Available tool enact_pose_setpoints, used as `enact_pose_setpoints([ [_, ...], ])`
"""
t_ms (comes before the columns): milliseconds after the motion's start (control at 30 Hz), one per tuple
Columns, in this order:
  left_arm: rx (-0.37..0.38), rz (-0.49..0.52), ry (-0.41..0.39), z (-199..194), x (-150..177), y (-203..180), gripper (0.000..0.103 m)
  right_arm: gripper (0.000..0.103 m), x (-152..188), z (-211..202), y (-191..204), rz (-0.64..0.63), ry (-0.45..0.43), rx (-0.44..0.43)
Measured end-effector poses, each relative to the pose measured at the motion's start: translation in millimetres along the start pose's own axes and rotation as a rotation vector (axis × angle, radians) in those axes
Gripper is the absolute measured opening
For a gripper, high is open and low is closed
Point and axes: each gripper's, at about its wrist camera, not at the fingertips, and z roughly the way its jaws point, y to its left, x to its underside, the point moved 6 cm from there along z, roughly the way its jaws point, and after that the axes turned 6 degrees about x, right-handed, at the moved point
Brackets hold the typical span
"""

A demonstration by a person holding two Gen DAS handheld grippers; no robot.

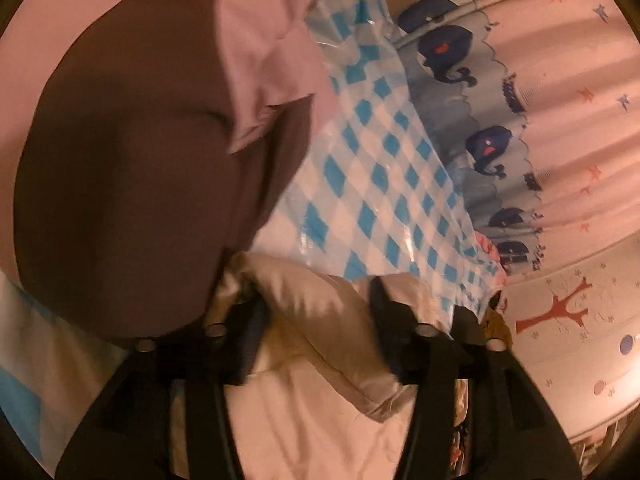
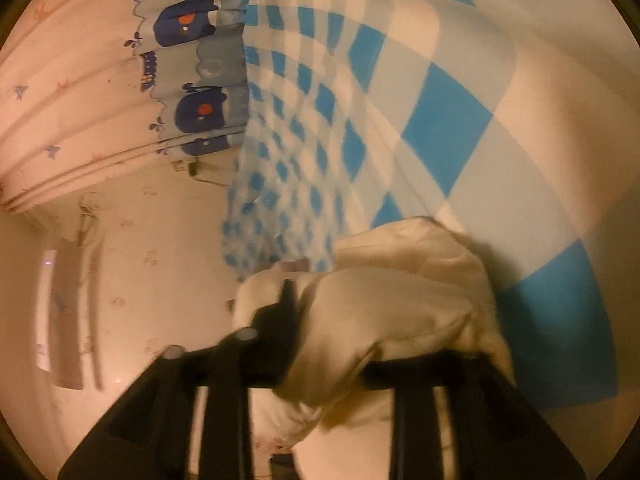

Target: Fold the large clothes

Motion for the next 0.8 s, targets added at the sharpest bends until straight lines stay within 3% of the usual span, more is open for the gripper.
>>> enact_pose_setpoints([
  [33, -0.028, -0.001, 0.017, -2, -1, -4, 0.058, 0.062, -2, -6, 6, 0.010, -0.008, -0.030],
  [100, -0.029, 0.020, 0.016, -17, -5, -16, 0.064, 0.078, -1, -24, 18, 0.027, -0.054, -0.058],
  [133, -0.024, 0.025, 0.011, -24, -7, -20, 0.073, 0.087, -4, -33, 26, 0.023, -0.103, -0.048],
  [167, -0.025, 0.033, -0.009, -34, -10, -26, 0.083, 0.089, -4, -43, 34, 0.015, -0.145, -0.033],
  [267, -0.013, 0.087, -0.091, -74, -17, -50, 0.087, 0.089, 10, -53, 63, -0.090, -0.206, 0.015],
  [367, -0.010, 0.190, -0.147, -91, -7, -78, 0.089, 0.089, 36, -46, 100, -0.271, -0.248, 0.081],
  [533, 0.039, 0.409, -0.136, -49, 25, -123, 0.089, 0.089, 77, 23, 155, -0.573, -0.280, 0.222],
  [600, -0.033, 0.498, -0.091, -11, 36, -117, 0.090, 0.089, 87, 55, 152, -0.621, -0.256, 0.242],
  [667, -0.112, 0.479, 0.016, 27, 51, -85, 0.089, 0.089, 94, 80, 133, -0.659, -0.221, 0.307],
  [733, -0.165, 0.470, 0.064, 44, 67, -47, 0.089, 0.089, 100, 103, 85, -0.704, -0.148, 0.408],
  [767, -0.155, 0.496, 0.090, 50, 80, -32, 0.089, 0.087, 107, 104, 65, -0.745, -0.124, 0.410],
  [800, -0.091, 0.542, 0.094, 49, 97, -20, 0.089, 0.085, 116, 104, 52, -0.828, -0.126, 0.397],
])
